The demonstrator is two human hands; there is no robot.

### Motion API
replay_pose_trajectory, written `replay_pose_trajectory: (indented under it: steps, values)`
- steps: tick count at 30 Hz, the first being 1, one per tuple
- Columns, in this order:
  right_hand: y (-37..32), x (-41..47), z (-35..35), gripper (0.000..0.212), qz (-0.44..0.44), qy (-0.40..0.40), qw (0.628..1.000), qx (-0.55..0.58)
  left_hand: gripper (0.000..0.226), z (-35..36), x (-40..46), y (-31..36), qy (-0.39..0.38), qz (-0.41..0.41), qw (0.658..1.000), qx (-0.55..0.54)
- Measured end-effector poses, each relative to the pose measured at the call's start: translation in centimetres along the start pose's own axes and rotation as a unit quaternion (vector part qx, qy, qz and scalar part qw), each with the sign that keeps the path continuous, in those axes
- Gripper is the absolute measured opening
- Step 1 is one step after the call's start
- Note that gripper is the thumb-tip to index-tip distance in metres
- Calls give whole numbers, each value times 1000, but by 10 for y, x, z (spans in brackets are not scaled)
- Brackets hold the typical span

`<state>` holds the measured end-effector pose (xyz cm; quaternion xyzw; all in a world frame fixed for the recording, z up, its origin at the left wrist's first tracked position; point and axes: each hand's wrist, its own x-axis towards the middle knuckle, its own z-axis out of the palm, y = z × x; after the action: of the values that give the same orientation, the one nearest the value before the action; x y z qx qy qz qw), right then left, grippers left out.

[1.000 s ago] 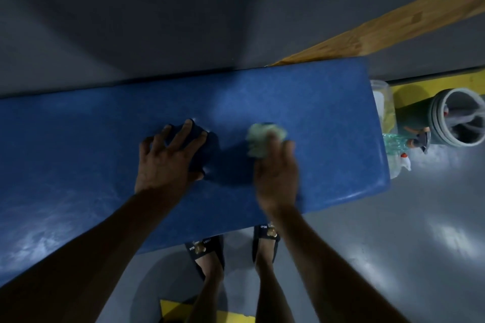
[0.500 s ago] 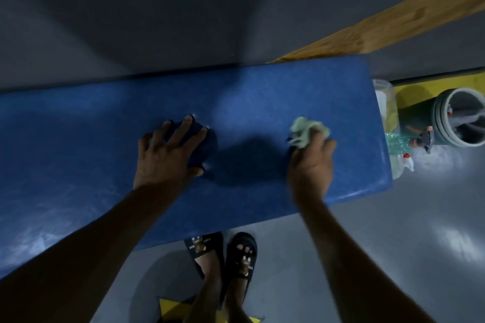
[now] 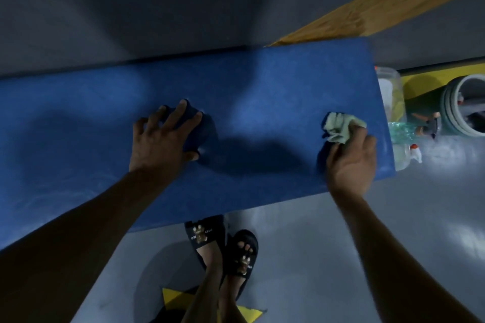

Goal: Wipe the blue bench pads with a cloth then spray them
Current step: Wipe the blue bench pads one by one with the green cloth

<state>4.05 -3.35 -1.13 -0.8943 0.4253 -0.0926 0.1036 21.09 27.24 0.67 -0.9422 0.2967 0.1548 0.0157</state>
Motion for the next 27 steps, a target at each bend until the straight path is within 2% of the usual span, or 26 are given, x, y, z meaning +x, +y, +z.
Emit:
replay_pose_trajectory:
  steps: [2, 4, 6, 8, 10, 12, 15, 17, 19, 20, 22, 24, 27]
  values:
    - [-32, -29, 14, 40, -16, 9, 999, 28, 87, -1, 2, 4, -5, -7, 1000, 0]
    - [-67, -74, 26, 41, -143, 1, 989, 30, 88, -2, 5, 5, -10, -10, 1000, -1]
    - [-87, -113, 23, 46, -275, -46, 960, 22, 87, -2, 2, 5, -10, -8, 1000, 8]
    - [-79, -117, 14, 45, -366, -75, 928, 8, 85, -3, -6, 4, 12, 1, 1000, 5]
    - [-54, -88, 4, 46, -412, -79, 907, -33, 83, -2, -17, 3, 50, 14, 999, -11]
    - [-15, -52, -2, 44, -370, -67, 923, -85, 82, -1, -30, 2, 75, 25, 997, -15]
    - [37, -15, -15, 47, -173, -56, 980, -85, 82, 4, -55, 0, 79, 27, 996, -18]
    - [42, -18, -11, 47, -45, -34, 996, -73, 83, 10, -71, -1, 71, 31, 997, -21]
    - [16, -45, 1, 45, 2, -16, 1000, -20, 82, 14, -82, -3, 62, 34, 997, -17]
    - [-3, -65, 9, 41, -15, -11, 1000, 9, 82, 15, -86, -3, 59, 33, 998, -14]
    - [-44, -117, 19, 38, -124, -24, 991, 44, 79, 20, -94, -2, 60, 32, 998, -13]
    - [-70, -162, 18, 47, -263, -75, 961, 38, 77, 25, -100, -1, 66, 33, 997, -9]
    - [-56, -153, 10, 51, -386, -104, 917, 7, 78, 30, -100, -1, 51, 32, 998, 1]
